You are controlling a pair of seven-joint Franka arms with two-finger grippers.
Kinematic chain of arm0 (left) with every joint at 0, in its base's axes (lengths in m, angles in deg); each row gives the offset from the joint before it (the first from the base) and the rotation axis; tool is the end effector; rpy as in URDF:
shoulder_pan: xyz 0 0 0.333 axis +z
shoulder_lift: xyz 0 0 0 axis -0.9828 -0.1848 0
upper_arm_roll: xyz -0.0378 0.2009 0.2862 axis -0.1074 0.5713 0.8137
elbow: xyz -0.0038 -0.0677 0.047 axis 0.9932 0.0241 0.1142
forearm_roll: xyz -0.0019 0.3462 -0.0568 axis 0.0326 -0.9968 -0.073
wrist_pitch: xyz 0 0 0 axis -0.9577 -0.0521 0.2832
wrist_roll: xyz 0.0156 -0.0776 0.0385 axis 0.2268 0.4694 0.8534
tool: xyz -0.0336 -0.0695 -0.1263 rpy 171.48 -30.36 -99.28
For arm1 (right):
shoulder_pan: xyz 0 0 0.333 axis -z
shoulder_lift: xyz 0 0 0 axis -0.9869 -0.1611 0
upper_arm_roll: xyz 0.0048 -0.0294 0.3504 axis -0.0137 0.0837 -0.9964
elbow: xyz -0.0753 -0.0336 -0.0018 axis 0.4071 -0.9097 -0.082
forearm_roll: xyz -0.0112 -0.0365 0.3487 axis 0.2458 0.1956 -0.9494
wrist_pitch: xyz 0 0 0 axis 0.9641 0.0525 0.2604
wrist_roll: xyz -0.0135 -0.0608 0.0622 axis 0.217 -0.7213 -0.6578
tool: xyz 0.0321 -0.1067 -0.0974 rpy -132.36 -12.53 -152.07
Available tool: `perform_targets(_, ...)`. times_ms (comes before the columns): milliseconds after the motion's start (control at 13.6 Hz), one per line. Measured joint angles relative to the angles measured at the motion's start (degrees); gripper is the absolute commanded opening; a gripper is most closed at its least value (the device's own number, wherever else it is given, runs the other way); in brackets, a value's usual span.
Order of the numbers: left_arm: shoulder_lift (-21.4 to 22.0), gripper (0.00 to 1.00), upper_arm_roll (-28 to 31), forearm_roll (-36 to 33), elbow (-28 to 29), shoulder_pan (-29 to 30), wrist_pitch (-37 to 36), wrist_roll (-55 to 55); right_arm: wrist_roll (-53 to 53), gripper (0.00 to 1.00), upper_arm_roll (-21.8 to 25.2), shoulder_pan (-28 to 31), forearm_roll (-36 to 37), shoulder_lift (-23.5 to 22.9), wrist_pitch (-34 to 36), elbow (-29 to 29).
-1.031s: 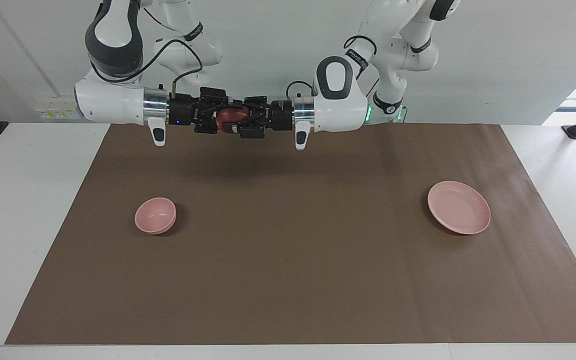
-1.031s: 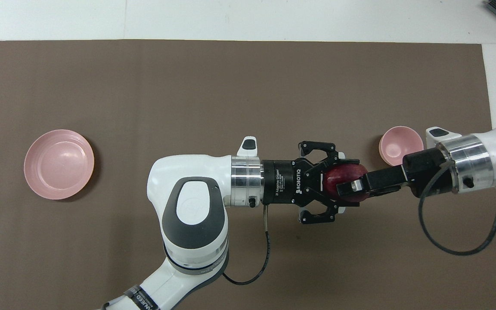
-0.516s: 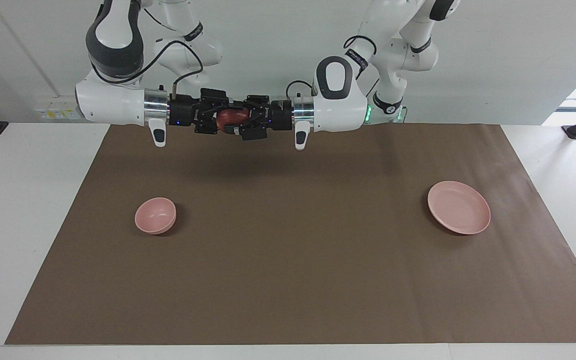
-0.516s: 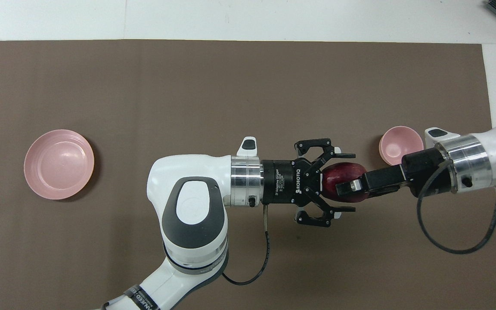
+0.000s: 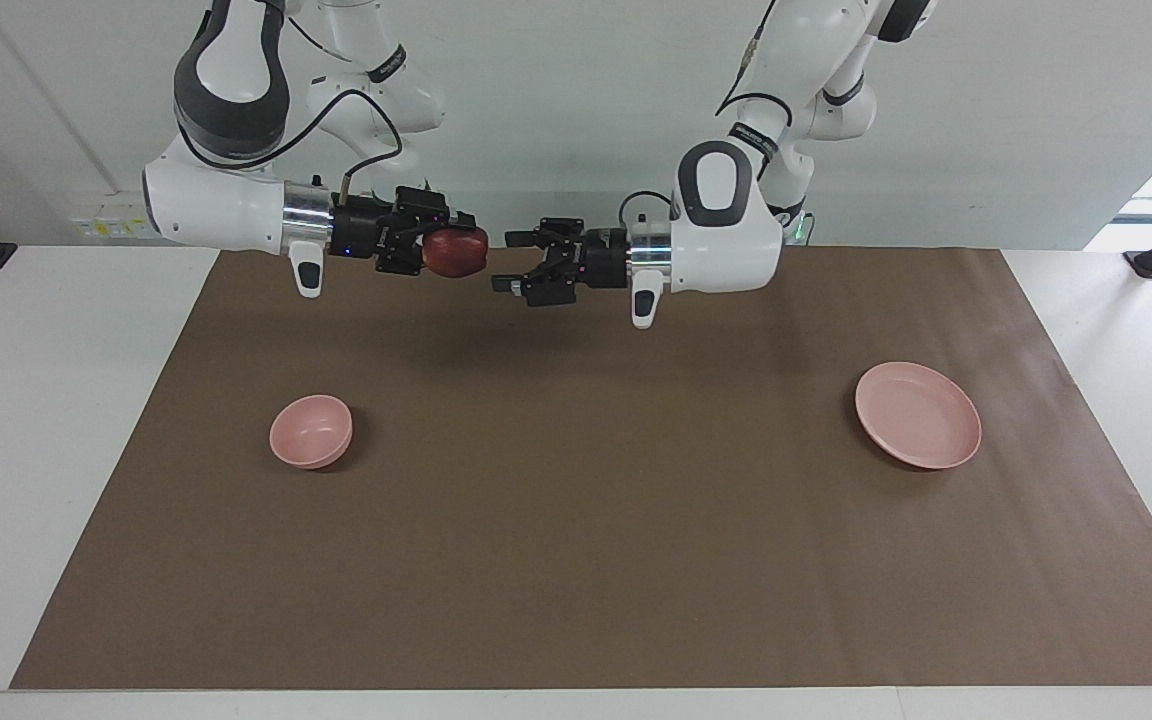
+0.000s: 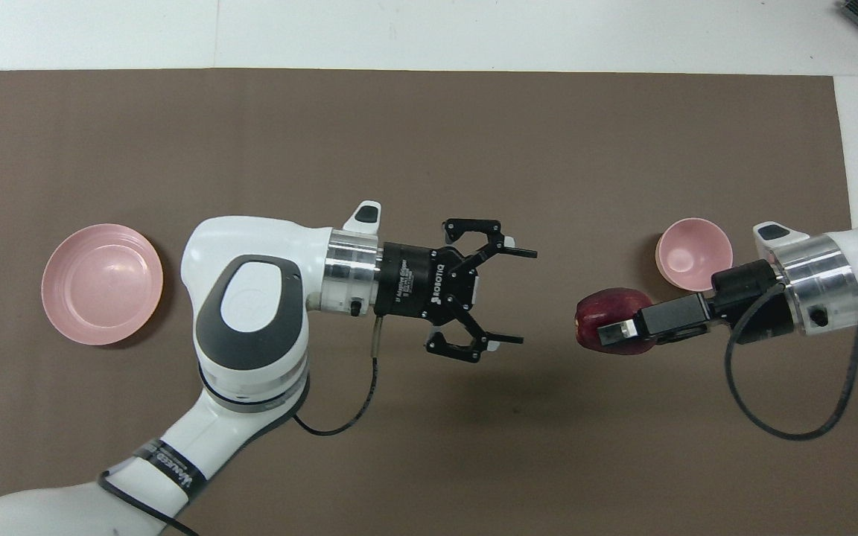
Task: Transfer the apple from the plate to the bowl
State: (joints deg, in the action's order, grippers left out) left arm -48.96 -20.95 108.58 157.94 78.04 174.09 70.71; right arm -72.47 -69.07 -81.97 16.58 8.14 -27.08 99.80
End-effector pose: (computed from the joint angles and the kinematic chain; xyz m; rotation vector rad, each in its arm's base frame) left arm 0.4734 -0.3945 0.5062 1.5664 1.0334 -1.1504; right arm 0.4501 0.0876 0.5202 -2.0929 -0.0968 0.2848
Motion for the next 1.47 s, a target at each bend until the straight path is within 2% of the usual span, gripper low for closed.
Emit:
perform_targets(368, -0.31, 1.00, 0.25, -23.28, 0.40, 7.85, -10.05, 0.09, -6.39, 0.00, 0.16, 1.67, 19.31, -2.28, -4.12, -3.11)
perform_targets(516, -0.33, 1.00, 0.27, -33.35, 0.41, 10.15, -11.92, 0.05, -7.70, 0.00, 0.04, 1.54, 27.45, -2.77, -7.46, -3.36)
perform_targets(736, -0.37, 1.00, 0.29, -43.58, 0.41, 12.63, -12.96, -2.14, -7.77, 0.00, -0.49, 0.41, 37.12, -3.70, -13.34, -3.41)
perform_targets(1031, -0.38, 1.00, 0.29, -53.64, 0.42, 14.22, -13.84, -9.07, -7.85, 0.00, -0.66, -4.51, 54.35, -6.67, -24.06, -3.57)
perform_targets(1252, -0.38, 1.00, 1.15, -58.15, 0.39, 14.44, -14.57, -14.83, -7.84, 0.00, -0.72, -6.53, 64.34, -9.12, -30.51, -3.88)
perform_targets(1473, -0.11, 1.00, 6.41, -62.02, -0.04, 12.43, -16.55, -21.04, -9.63, 0.00, -0.66, -6.54, 73.42, -12.38, -34.17, -4.02)
